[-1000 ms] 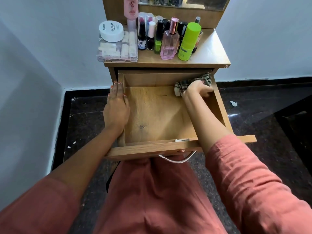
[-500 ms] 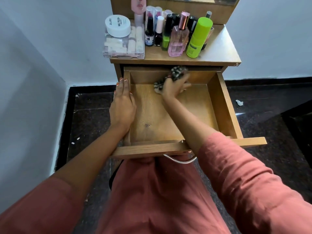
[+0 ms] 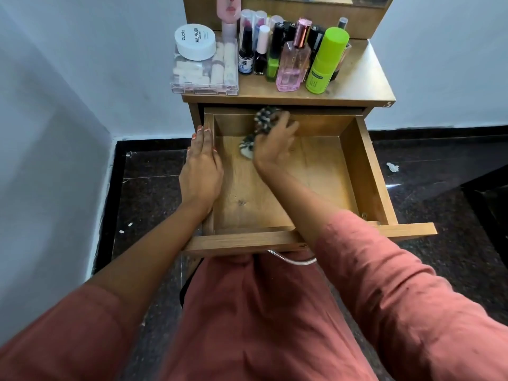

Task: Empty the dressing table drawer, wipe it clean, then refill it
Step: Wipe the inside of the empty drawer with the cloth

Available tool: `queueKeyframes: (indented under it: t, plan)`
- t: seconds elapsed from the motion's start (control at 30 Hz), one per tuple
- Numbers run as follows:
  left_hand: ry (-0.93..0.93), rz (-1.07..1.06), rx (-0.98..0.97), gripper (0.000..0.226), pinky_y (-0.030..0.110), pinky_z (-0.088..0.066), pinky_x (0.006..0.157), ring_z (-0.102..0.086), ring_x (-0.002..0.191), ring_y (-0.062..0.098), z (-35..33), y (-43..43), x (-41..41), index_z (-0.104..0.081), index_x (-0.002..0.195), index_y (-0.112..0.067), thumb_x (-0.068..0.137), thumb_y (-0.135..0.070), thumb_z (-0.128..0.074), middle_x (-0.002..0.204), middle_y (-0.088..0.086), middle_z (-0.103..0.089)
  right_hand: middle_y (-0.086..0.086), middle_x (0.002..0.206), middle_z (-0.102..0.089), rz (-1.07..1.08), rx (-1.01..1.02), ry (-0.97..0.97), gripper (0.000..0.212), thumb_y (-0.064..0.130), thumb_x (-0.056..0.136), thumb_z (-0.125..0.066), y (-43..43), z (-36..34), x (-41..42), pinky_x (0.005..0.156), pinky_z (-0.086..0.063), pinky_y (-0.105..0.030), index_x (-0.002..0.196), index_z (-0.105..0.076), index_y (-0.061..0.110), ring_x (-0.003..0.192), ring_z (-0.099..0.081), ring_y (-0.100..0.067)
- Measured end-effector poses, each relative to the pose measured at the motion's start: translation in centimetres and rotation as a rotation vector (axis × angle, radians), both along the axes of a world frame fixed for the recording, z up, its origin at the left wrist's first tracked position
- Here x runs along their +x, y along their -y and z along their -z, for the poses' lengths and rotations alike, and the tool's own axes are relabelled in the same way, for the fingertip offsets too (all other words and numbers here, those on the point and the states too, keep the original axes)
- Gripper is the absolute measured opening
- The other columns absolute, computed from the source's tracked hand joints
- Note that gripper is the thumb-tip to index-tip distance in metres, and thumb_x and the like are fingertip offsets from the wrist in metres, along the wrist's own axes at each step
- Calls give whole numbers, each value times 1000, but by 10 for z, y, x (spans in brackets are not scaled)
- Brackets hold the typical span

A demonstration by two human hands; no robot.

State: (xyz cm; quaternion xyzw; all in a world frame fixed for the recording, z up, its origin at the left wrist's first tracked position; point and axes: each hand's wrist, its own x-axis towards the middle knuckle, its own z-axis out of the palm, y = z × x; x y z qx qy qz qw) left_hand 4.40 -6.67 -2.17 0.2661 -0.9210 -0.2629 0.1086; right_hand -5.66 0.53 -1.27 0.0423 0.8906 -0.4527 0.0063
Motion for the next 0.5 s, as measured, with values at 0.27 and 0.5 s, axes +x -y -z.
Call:
queueKeyframes:
  t: [0.27,0.5]
  plan:
    - [-4,3,11,47,43,-35,110,-18,143,19,3,-1,0,-22,146,-11,99,-17,-27,156,5,-16,-16,142,-34,527,-396,84,55,-4,89,-48,-69,-10,-51,99,-35,-27,139,-27,8,129,-41,-28]
    - [-19,-1,9,47,41,-33,112,-19,143,19,4,0,0,-22,146,-11,99,-17,-28,156,5,-17,-19,142,-25,491,-449,31,60,-3,89,-44,-63,-5,-47,102,-33,-30,142,-19,6,127,-38,-31]
